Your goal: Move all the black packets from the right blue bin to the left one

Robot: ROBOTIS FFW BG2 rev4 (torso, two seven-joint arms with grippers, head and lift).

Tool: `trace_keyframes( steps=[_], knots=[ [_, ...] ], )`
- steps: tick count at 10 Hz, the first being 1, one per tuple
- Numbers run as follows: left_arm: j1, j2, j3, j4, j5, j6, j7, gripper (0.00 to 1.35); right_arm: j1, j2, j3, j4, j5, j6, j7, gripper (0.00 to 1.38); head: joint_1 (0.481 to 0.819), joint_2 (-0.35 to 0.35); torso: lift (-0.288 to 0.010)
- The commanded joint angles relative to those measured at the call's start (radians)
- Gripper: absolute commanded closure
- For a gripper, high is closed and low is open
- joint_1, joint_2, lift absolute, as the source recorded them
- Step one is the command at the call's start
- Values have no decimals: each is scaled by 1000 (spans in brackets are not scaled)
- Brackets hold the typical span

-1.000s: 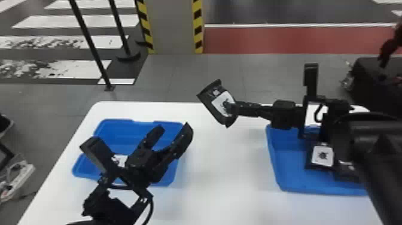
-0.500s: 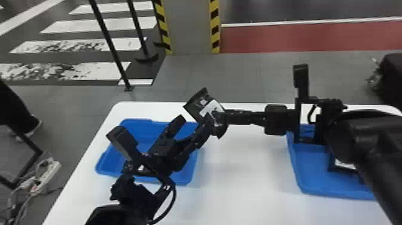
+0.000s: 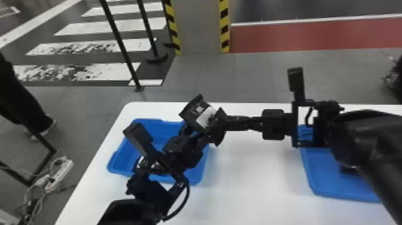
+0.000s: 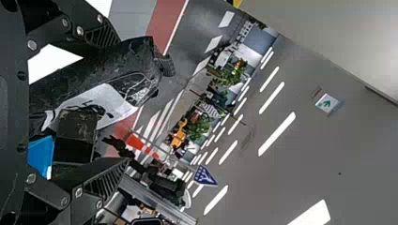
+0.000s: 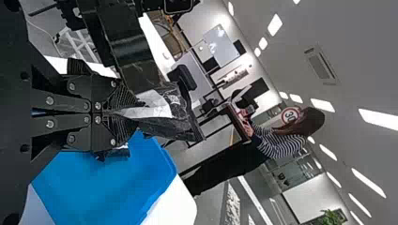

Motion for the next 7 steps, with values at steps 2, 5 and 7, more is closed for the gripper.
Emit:
trace_keyframes(
  steps=[2,5,7],
  knots=[
    [4,-3,1,25,-6,-120,4,1231,-1,-1,0,4,-2,-1,0,1260,695,213,-110],
    [6,2,-15,28,7,-140,3,1230,-16,-1,-3,21,-12,-21,-1,1260,695,225,-110],
    [1,9,-25,25,-4,-140,3,1230,-36,-1,-6,43,-31,-50,-5,1260,695,215,-110]
  ],
)
